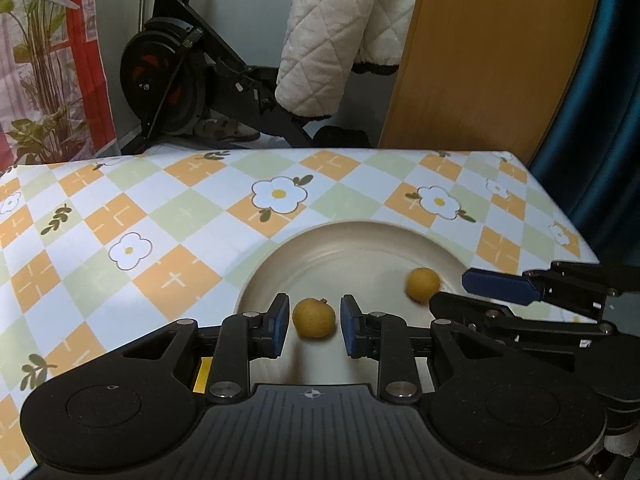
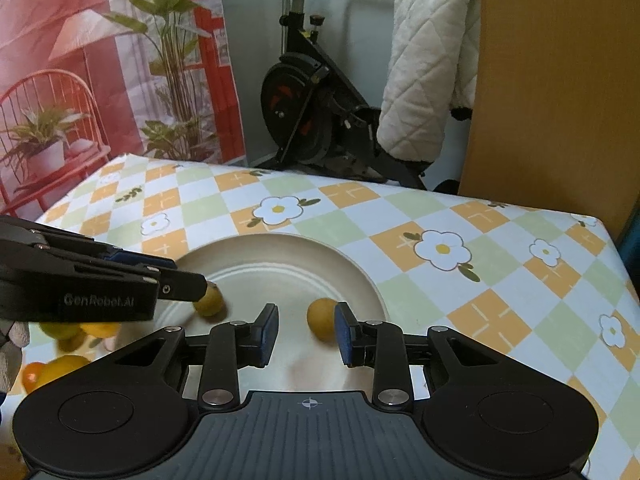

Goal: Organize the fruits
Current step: 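Lower both small fruits onto the beige plate and open both grippers, then withdraw both tools from the plate toward the lemons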

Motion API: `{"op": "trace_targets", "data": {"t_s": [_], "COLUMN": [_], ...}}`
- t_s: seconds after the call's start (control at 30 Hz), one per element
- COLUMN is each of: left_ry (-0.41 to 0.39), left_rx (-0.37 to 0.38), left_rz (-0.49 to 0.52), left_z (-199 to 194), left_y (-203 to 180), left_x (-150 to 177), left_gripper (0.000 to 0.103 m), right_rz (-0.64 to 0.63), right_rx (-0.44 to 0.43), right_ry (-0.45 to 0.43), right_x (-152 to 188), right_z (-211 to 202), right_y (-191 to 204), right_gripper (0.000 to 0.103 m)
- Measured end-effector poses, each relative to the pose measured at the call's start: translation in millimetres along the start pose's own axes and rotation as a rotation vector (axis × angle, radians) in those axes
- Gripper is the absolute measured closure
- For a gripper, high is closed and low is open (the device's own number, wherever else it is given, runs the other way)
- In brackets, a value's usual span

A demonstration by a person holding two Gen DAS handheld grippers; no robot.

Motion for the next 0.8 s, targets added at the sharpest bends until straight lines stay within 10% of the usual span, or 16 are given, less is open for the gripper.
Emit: {"op": "trace_targets", "data": {"t_s": [0.8], "left_ry": [-0.117], "left_rx": [-0.016], "left_rz": [-0.022], "left_z": [-125.9], "left_y": [21.6], "left_x": [49.3], "left_gripper": [0.073], "right_rz": [0.008], "right_rx": [-0.113], "right_ry": [-0.05], "right_x": [29.3], "right_z": [-87.8], "right_y": [62.7], "right_gripper": [0.075]}}
Point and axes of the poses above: each gripper's, at about its wrist camera, not at the fingertips, and z roughly the way its jaws point, y to its left, x to its underside, the point moved 3 cm from there along z, roughly the way its jaws point, and after that the axes turned 12 degrees about x, right-handed, at the moved point
